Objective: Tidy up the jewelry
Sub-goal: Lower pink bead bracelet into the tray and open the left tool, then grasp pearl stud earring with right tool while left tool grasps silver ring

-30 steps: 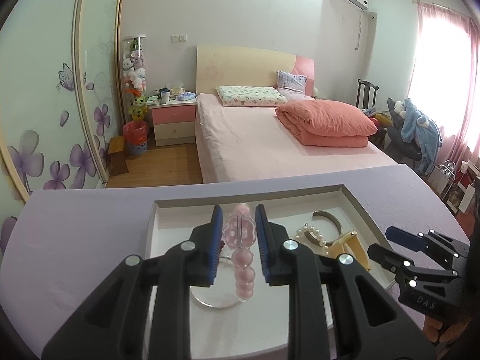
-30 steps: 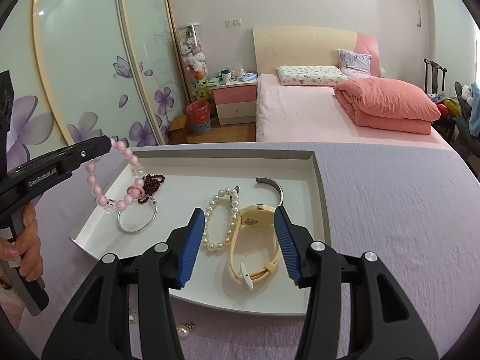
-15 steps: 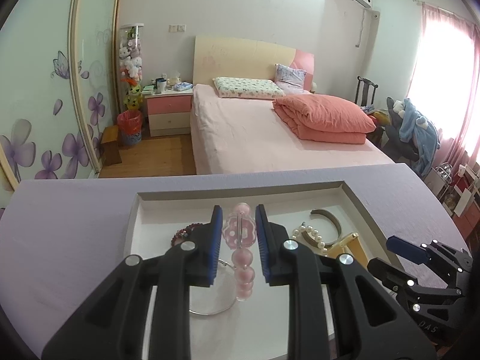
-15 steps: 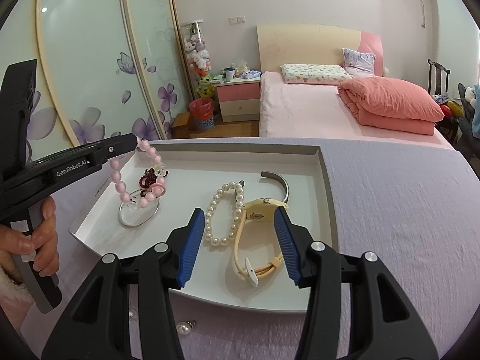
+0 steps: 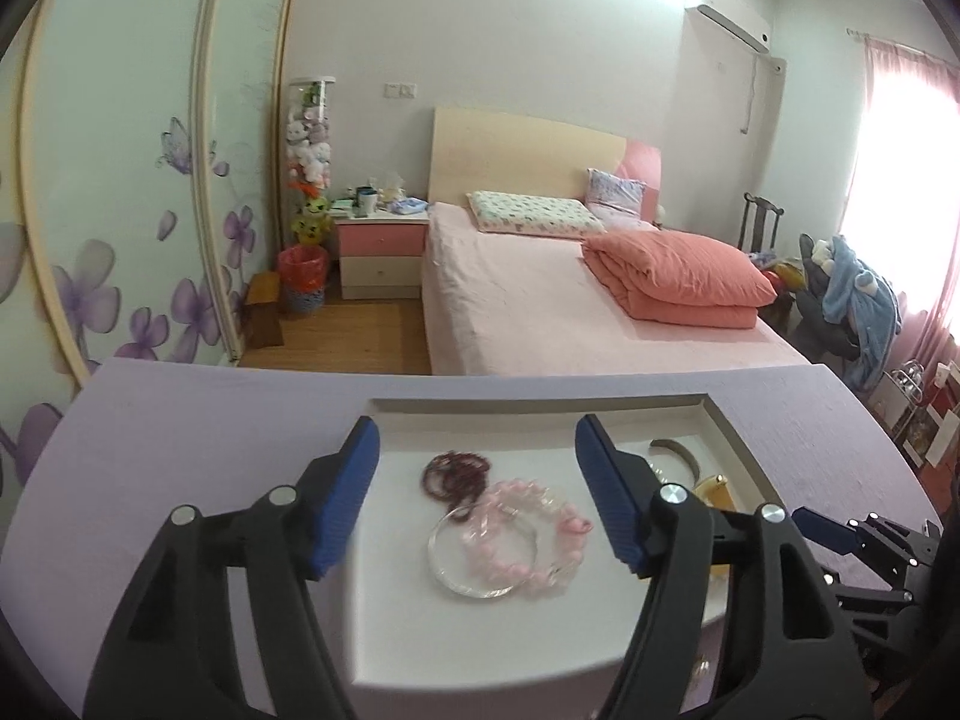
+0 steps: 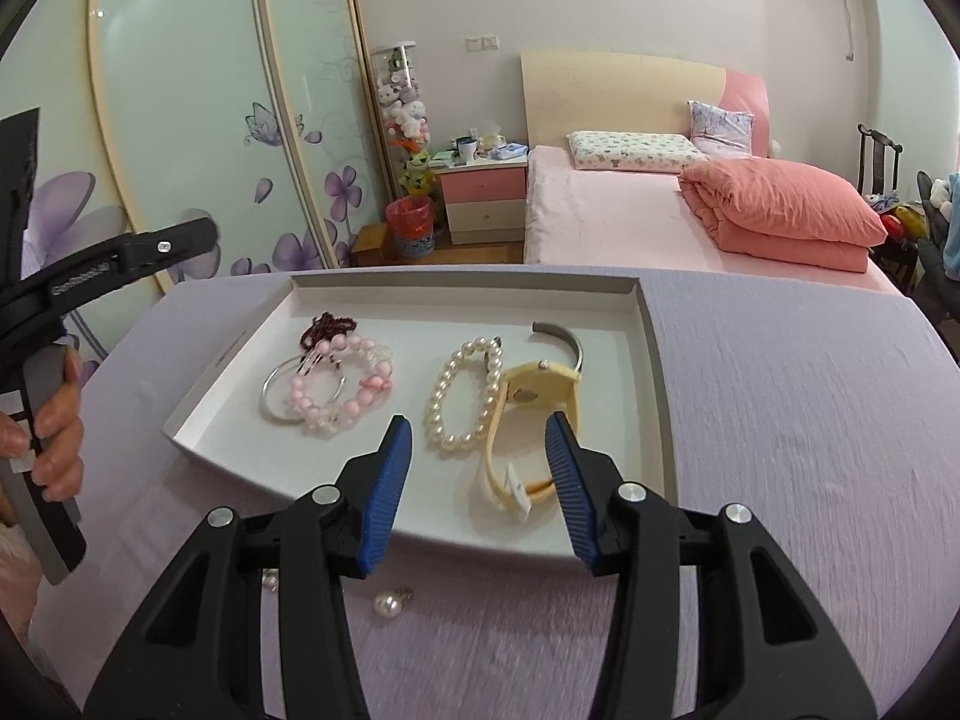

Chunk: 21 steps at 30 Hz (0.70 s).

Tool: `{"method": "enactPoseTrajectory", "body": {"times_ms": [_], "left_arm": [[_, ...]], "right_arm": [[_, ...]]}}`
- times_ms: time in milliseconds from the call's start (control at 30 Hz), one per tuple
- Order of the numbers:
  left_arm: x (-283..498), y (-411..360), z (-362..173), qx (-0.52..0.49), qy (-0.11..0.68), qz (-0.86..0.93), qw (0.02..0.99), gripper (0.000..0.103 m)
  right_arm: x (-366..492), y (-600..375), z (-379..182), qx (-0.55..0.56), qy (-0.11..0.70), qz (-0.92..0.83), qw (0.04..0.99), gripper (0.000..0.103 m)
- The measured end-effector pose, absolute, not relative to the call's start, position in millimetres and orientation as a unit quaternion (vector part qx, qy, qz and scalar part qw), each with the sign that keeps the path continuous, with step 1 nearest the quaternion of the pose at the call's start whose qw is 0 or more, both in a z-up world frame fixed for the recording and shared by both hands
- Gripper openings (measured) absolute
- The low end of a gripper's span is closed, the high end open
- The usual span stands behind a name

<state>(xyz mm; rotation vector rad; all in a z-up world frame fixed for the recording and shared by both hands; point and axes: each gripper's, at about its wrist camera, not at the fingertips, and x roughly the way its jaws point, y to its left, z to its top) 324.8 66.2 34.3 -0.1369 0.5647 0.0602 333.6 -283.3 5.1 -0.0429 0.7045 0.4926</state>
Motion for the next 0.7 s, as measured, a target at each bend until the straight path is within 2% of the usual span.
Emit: {"method": "enactPoseTrajectory", "body": {"times_ms": [433, 700], "left_arm": [[212.9, 98.0, 31.8, -0.078, 0.26, 0.062, 0.961, 0.082], [169.3, 105.4, 20.0, -0.079, 0.271, 0.071, 0.957, 0.084]], "right_arm": [[285.1, -275.5, -20.6, -0.025, 0.372, 0.249, 0.894, 0.044], [269.2, -262.3, -44.1, -0.045, 0.405, 0.243, 0.88, 0.035]]}}
